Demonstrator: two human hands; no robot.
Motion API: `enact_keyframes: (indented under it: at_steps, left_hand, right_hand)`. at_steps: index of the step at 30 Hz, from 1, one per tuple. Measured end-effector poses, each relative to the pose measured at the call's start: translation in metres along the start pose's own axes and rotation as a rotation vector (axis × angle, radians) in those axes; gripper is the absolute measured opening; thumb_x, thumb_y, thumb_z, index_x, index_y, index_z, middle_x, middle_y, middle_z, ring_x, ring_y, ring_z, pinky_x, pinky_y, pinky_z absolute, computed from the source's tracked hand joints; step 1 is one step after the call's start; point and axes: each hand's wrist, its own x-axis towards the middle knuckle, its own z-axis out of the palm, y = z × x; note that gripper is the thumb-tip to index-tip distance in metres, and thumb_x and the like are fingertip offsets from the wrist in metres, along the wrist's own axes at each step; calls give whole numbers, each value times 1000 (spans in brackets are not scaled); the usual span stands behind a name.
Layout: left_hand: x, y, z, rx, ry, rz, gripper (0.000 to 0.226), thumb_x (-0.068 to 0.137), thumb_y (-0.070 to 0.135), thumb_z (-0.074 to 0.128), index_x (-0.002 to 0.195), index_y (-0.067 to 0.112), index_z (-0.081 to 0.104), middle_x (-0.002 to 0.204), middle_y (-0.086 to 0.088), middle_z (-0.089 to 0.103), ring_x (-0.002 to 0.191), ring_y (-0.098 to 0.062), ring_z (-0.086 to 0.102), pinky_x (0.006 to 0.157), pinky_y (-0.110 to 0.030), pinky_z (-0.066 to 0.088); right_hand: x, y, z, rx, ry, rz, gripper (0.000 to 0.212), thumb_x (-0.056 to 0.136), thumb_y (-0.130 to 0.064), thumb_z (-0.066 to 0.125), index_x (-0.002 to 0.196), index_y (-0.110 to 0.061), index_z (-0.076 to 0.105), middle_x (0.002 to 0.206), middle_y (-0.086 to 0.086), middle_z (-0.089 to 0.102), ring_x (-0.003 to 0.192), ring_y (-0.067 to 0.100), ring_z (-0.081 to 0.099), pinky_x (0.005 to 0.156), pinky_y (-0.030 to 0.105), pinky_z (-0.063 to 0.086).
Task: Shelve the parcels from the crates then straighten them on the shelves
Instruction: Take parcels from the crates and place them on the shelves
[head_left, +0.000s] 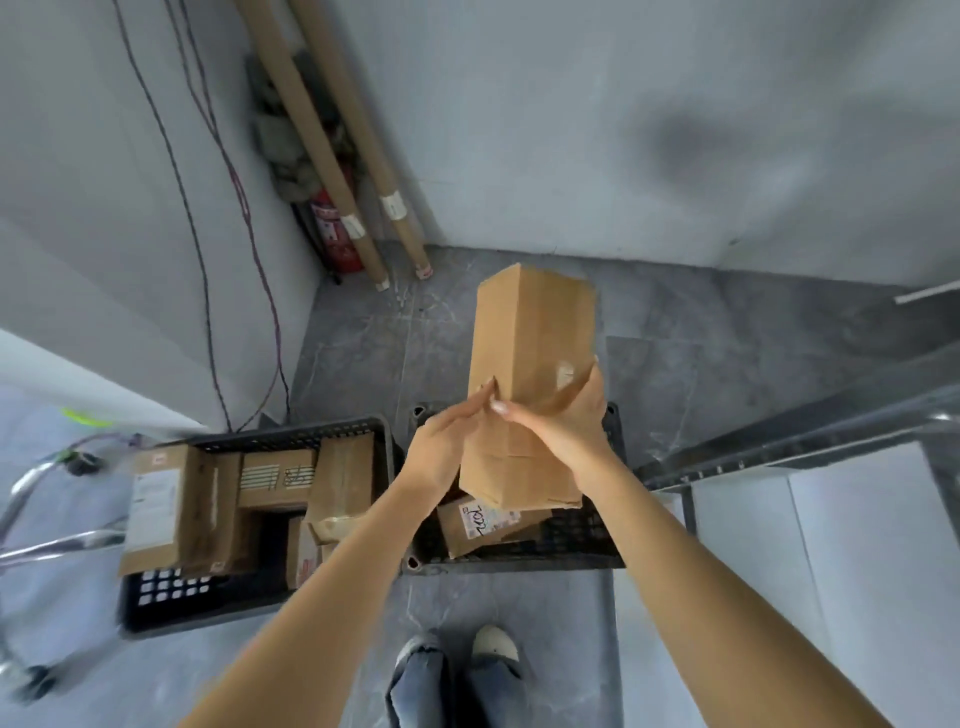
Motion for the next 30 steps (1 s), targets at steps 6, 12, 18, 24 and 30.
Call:
enact_keyframes:
  at_steps: [6,12,18,24,30]
  left_hand:
    - [-19,117,-11,-50,7,-153,101,64,74,67,149,38,23,149,3,40,136,-18,39,113,-49,27]
    - [-35,184,6,-125,-267,-86,89,60,64,76,134,21,50,127,-7,63,115,-27,61,85,-41,54]
    - [-35,225,6,-83,-104,46,71,67,47,77,127,19,52,123,1,62,111,-18,60,83,-39,52]
    - [-47,267,2,-68,-151,96,38,94,39,53,132,31,51,126,-4,62,113,-28,60,94,-45,49]
    - [-58,292,7,12,-210,230,34,99,27,49,129,42,53,130,3,59,122,-21,52,107,-48,35]
  right_hand:
    - [-48,-96,-90,390,-433,0,105,53,-60,85,141,-28,38,136,1,58,122,19,58,95,37,50]
    - [-80,-155,-128,387,-488,-86,51,91,-56,47,125,-21,60,115,3,72,107,17,68,91,36,50]
    - [-89,-186,-125,189,-190,-243,32,98,-50,46,126,-38,56,127,-6,64,118,16,58,105,43,44]
    - [-131,-225,-122,85,-61,-220,94,67,-92,39,134,-26,37,129,-7,53,117,13,50,104,41,39]
    - [-173,-245,-139,266,-164,-193,60,85,-72,45,127,-30,55,138,1,57,126,23,53,108,40,40]
